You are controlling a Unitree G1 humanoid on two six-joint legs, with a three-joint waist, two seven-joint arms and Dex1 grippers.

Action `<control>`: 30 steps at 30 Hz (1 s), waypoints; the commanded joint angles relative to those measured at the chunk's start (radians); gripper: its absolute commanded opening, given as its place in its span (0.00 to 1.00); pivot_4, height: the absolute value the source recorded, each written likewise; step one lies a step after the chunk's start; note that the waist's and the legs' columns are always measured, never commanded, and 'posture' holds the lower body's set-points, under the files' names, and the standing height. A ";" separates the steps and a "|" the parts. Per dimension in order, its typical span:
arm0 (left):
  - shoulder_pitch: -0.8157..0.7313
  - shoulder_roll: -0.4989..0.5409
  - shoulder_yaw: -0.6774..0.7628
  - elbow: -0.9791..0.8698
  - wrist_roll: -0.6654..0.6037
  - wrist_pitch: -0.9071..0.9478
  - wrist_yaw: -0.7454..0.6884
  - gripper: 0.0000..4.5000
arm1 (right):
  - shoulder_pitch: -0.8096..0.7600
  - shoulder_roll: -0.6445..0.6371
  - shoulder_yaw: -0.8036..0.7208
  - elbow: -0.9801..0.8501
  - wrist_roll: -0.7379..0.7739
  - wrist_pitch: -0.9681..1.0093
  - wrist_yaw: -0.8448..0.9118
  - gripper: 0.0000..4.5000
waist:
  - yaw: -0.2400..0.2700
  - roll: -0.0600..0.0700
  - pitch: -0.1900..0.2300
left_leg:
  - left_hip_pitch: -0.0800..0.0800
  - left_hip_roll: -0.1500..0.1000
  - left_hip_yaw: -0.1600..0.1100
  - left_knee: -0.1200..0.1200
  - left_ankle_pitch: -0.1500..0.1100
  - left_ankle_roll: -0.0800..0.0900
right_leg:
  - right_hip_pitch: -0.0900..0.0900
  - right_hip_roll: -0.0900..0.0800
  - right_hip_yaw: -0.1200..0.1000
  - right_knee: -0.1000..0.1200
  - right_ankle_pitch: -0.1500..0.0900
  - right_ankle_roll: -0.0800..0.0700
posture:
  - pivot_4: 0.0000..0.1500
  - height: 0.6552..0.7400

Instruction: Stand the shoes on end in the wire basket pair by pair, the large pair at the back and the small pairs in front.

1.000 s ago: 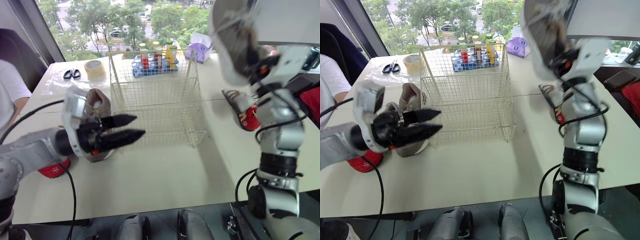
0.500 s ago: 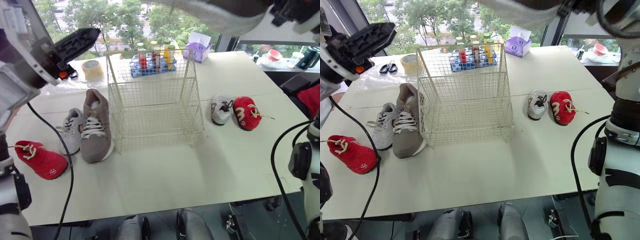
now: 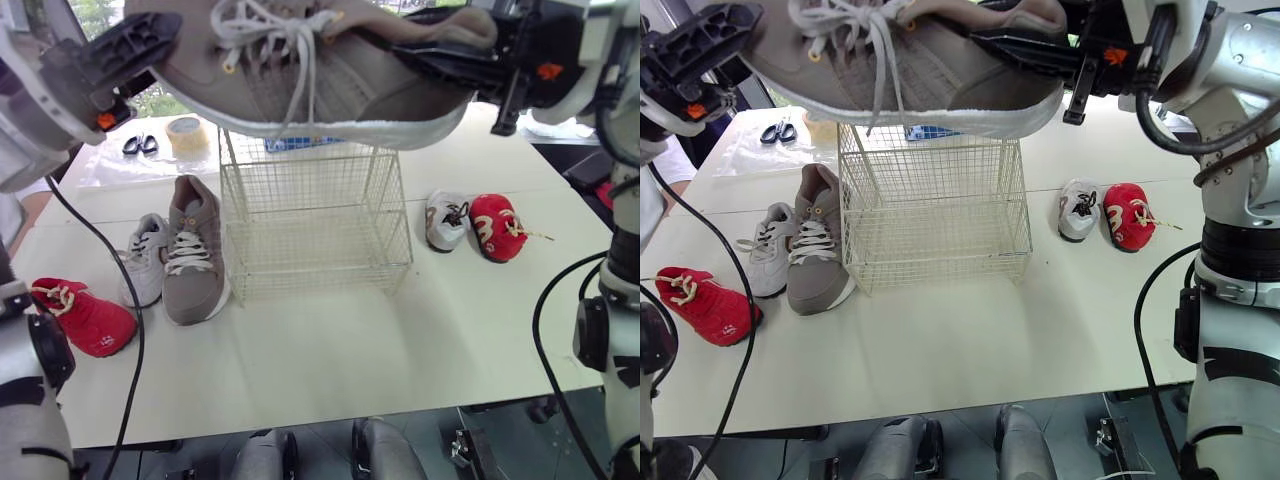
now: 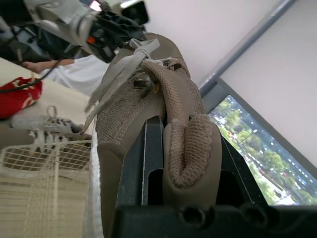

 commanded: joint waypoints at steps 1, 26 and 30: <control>-0.051 0.047 -0.044 0.024 0.085 0.045 -0.153 0.94 | -0.021 0.001 -0.022 -0.032 0.013 -0.018 0.006 0.06 | -0.001 0.000 0.000 | 0.000 0.000 0.000 0.000 0.000 0.000 | 0.000 0.000 0.000 0.000 0.000 0.000 | 1.00 1.00; 0.102 -0.370 0.406 -0.214 -0.154 -0.028 0.404 0.13 | 0.202 0.245 -0.525 -0.034 0.648 0.407 -0.662 0.99 | 0.005 -0.005 -0.002 | 0.001 0.002 -0.003 0.001 0.000 0.000 | 0.004 -0.003 -0.001 0.001 0.001 0.000 | 1.00 1.00; 0.116 -0.537 0.377 -0.332 -0.159 -0.179 0.508 0.13 | 0.337 0.444 -0.443 -0.134 0.734 0.371 -0.785 0.99 | 0.002 -0.005 -0.002 | 0.009 0.001 -0.004 0.001 0.000 0.000 | 0.013 -0.003 -0.002 0.000 0.001 0.000 | 1.00 1.00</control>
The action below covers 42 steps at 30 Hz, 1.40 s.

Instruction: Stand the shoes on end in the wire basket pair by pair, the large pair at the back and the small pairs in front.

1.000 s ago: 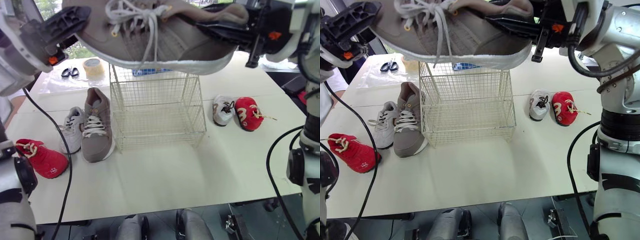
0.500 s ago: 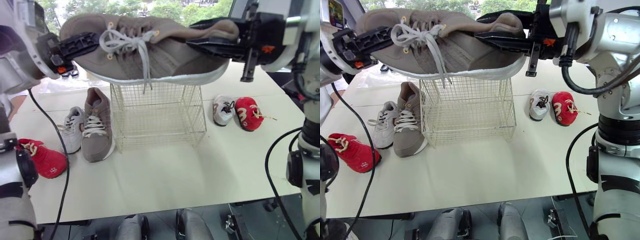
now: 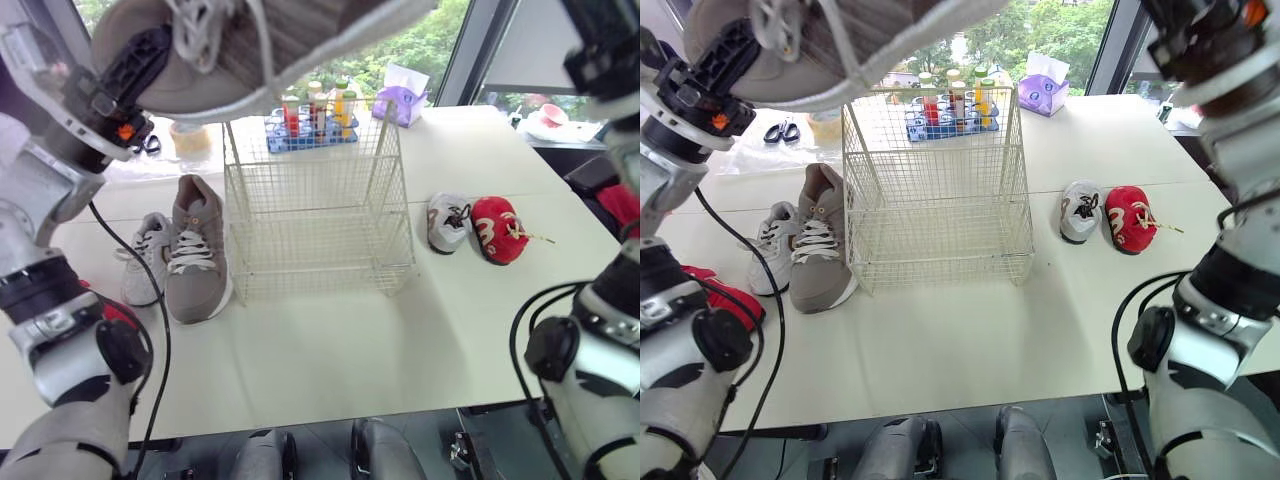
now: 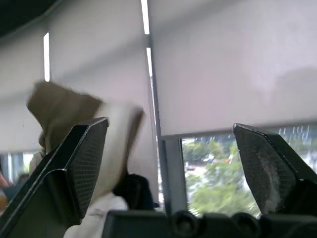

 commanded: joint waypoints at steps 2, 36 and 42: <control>-0.026 -0.126 -0.027 -0.140 -0.039 -0.172 0.089 0.13 | 0.027 0.170 0.110 -0.127 0.103 -0.044 -0.121 0.99 | -0.003 0.001 0.000 | 0.000 0.000 0.000 0.000 0.000 0.000 | 0.000 0.000 0.000 0.001 0.000 0.000 | 1.00 1.00; 0.172 -0.206 -0.277 -0.241 -0.038 -0.275 0.093 0.13 | -0.103 0.313 0.334 -0.047 -0.014 -0.250 -0.087 0.99 | -0.003 0.000 0.000 | -0.001 -0.001 -0.001 0.000 -0.001 0.002 | 0.000 0.002 0.000 0.000 0.000 0.000 | 1.00 1.00; 0.189 -0.200 -0.298 -0.252 -0.032 -0.277 0.081 0.13 | -0.090 0.308 0.336 -0.038 -0.034 -0.252 -0.083 0.61 | -0.005 0.000 0.000 | -0.001 0.000 -0.001 0.000 -0.001 0.002 | 0.000 0.002 0.000 0.000 0.000 0.000 | 1.00 1.00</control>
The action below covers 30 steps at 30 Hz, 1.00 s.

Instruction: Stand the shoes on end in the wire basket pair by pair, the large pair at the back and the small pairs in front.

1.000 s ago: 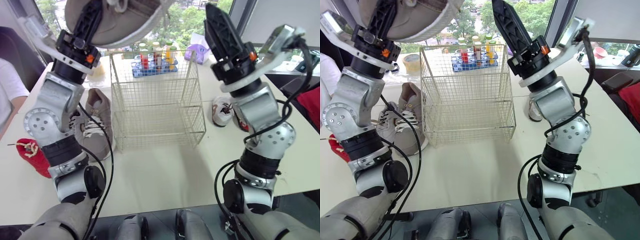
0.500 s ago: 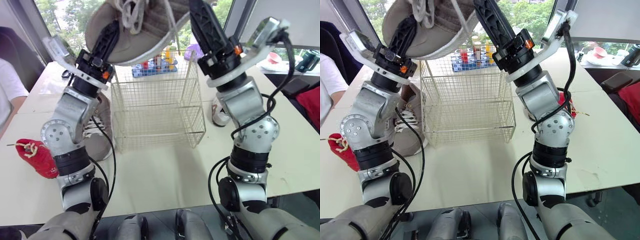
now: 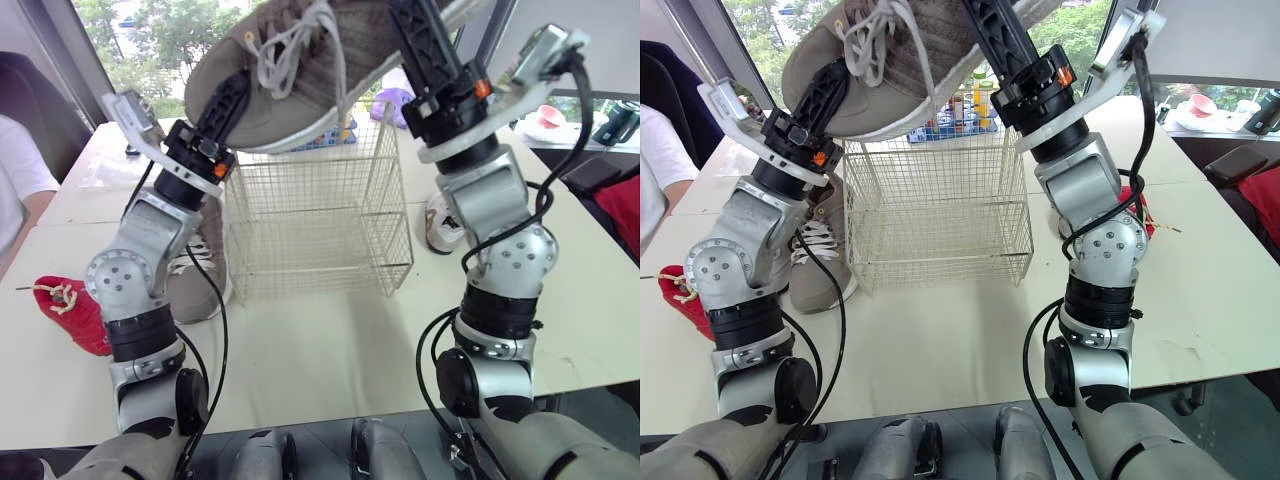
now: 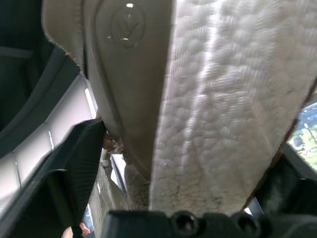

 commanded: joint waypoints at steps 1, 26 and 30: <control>0.003 0.018 -0.020 -0.040 0.005 -0.003 -0.013 0.13 | -0.008 0.000 0.015 -0.022 0.000 -0.003 0.018 0.55 | 0.000 0.000 0.000 | 0.000 0.000 0.000 0.000 0.000 0.000 | 0.000 0.000 0.000 0.000 0.000 0.000 | 1.00 1.00; 0.173 0.518 -0.089 -0.246 0.336 0.097 -0.142 0.87 | -0.486 -0.417 -0.043 0.567 -0.308 -0.222 0.572 0.37 | 0.000 0.001 0.001 | -0.002 0.000 0.001 -0.003 -0.001 0.001 | -0.004 0.000 0.000 -0.002 -0.001 0.000 | 1.00 1.00; 0.162 0.574 -0.104 -0.316 0.458 0.046 -0.149 0.87 | -0.572 -0.503 0.044 0.824 -0.488 -0.346 0.797 0.37 | -0.002 0.001 0.001 | -0.002 0.000 0.002 -0.003 -0.004 0.007 | -0.004 0.000 0.001 -0.003 -0.001 0.000 | 1.00 1.00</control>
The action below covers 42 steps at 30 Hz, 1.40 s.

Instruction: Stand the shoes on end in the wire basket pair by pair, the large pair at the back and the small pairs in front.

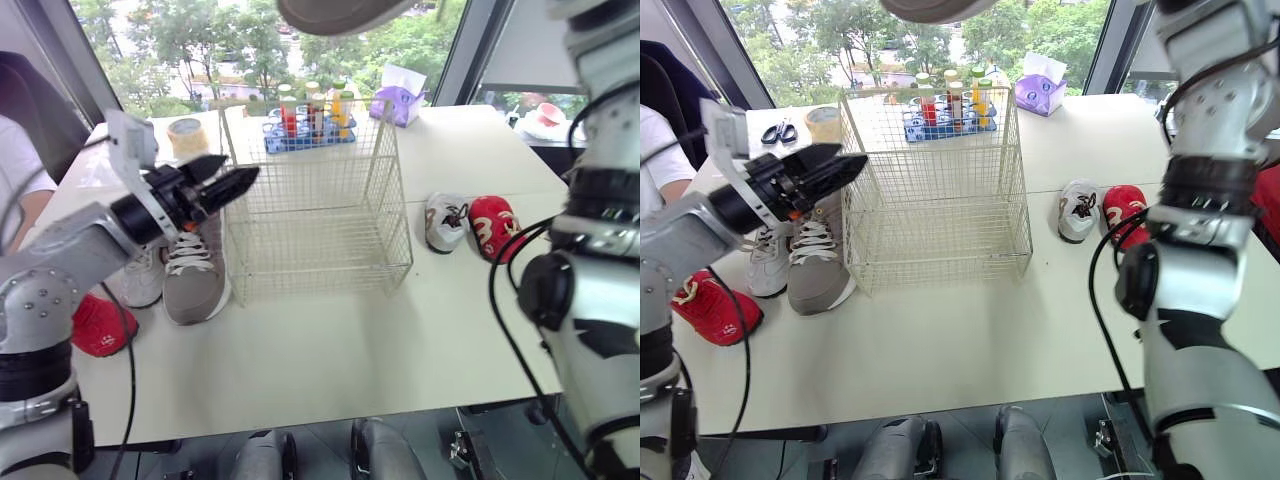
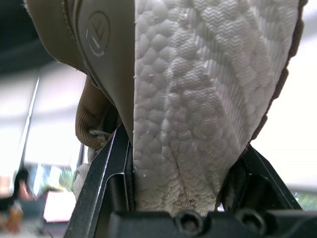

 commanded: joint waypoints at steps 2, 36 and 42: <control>-0.013 0.003 0.015 -0.141 0.067 -0.044 0.041 0.87 | -0.078 -0.057 0.094 0.244 -0.195 -0.151 0.257 0.37 | -0.002 0.000 0.000 | 0.000 0.000 0.000 0.000 0.000 0.000 | 0.000 -0.001 0.000 0.000 0.000 0.000 | 1.00 1.00; 0.308 -0.264 -0.013 -0.364 -0.062 -0.074 0.381 0.89 | -0.215 0.032 0.132 0.823 -0.642 -0.377 0.455 0.99 | 0.000 0.001 0.001 | -0.001 0.000 0.000 0.001 0.004 -0.007 | 0.000 -0.002 0.001 0.001 0.000 0.000 | 1.00 1.00; 0.322 -0.248 0.002 -0.347 -0.080 -0.076 0.365 0.89 | -0.226 -0.003 0.100 0.810 -0.634 -0.353 0.503 0.99 | 0.000 0.001 0.001 | -0.001 0.000 0.000 0.001 0.004 -0.007 | 0.000 -0.001 0.001 0.001 0.000 0.000 | 1.00 1.00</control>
